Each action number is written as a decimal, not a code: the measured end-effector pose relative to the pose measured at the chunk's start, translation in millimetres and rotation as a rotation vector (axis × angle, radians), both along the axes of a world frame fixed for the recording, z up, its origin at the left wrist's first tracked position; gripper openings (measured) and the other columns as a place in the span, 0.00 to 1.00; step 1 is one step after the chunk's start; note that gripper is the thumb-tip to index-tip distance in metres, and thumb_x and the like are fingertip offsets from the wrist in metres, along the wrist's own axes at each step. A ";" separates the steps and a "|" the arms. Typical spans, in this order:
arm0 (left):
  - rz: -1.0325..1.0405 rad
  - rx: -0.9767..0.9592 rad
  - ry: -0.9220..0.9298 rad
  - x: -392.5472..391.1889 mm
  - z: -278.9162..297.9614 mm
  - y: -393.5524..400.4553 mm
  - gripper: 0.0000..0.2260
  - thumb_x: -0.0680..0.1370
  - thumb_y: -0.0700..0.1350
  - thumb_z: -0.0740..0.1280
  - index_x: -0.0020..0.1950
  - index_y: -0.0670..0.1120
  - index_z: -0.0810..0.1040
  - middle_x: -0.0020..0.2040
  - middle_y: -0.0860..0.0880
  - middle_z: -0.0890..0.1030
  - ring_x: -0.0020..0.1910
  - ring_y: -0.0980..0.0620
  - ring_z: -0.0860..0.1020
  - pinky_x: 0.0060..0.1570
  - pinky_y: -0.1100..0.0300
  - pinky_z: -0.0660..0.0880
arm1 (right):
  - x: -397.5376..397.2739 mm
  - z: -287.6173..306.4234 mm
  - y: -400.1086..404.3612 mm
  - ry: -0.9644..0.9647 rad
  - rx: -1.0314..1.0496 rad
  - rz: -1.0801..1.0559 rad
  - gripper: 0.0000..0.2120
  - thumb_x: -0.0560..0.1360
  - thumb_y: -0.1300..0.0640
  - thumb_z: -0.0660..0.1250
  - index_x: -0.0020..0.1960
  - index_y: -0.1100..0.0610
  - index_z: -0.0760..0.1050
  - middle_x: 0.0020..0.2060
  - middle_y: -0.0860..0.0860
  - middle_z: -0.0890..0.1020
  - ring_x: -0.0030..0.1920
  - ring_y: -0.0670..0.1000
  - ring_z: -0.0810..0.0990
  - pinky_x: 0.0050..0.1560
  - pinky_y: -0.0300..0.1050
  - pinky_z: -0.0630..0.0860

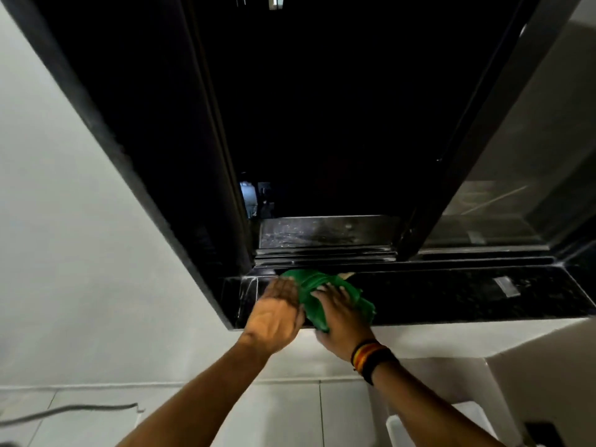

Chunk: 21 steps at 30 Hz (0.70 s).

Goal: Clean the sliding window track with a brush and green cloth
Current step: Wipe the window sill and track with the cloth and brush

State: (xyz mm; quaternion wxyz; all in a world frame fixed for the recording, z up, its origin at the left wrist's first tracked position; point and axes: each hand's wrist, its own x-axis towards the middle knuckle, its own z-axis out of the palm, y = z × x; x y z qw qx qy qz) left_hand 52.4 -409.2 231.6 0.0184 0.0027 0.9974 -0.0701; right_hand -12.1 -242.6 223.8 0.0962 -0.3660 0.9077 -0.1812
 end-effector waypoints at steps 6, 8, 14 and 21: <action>-0.026 0.068 0.052 22.8 16.3 -41.0 0.29 0.84 0.57 0.47 0.75 0.38 0.70 0.71 0.37 0.76 0.74 0.39 0.70 0.79 0.46 0.59 | -2.9 5.2 -35.3 0.001 0.067 0.152 0.37 0.70 0.50 0.70 0.76 0.51 0.61 0.78 0.51 0.62 0.80 0.53 0.54 0.79 0.47 0.42; -0.066 0.155 0.024 22.5 14.6 -45.8 0.31 0.85 0.59 0.48 0.80 0.39 0.62 0.79 0.38 0.67 0.81 0.40 0.60 0.82 0.46 0.50 | -0.6 -1.2 -19.6 0.048 0.042 0.123 0.36 0.73 0.48 0.67 0.78 0.48 0.59 0.80 0.48 0.57 0.80 0.50 0.50 0.77 0.45 0.38; -0.205 0.332 0.045 18.8 -5.9 -34.2 0.27 0.86 0.55 0.49 0.83 0.44 0.54 0.83 0.45 0.58 0.83 0.46 0.51 0.82 0.51 0.50 | -14.6 -7.9 3.8 -0.049 -0.028 0.152 0.29 0.77 0.51 0.64 0.77 0.52 0.63 0.76 0.42 0.52 0.80 0.47 0.49 0.77 0.41 0.41; 0.228 0.438 0.003 35.1 -13.0 -30.8 0.29 0.86 0.57 0.50 0.84 0.47 0.48 0.84 0.46 0.54 0.84 0.45 0.49 0.82 0.46 0.49 | -36.6 5.7 -45.8 -0.132 0.017 0.234 0.26 0.79 0.58 0.58 0.76 0.46 0.64 0.77 0.42 0.63 0.76 0.39 0.51 0.77 0.40 0.47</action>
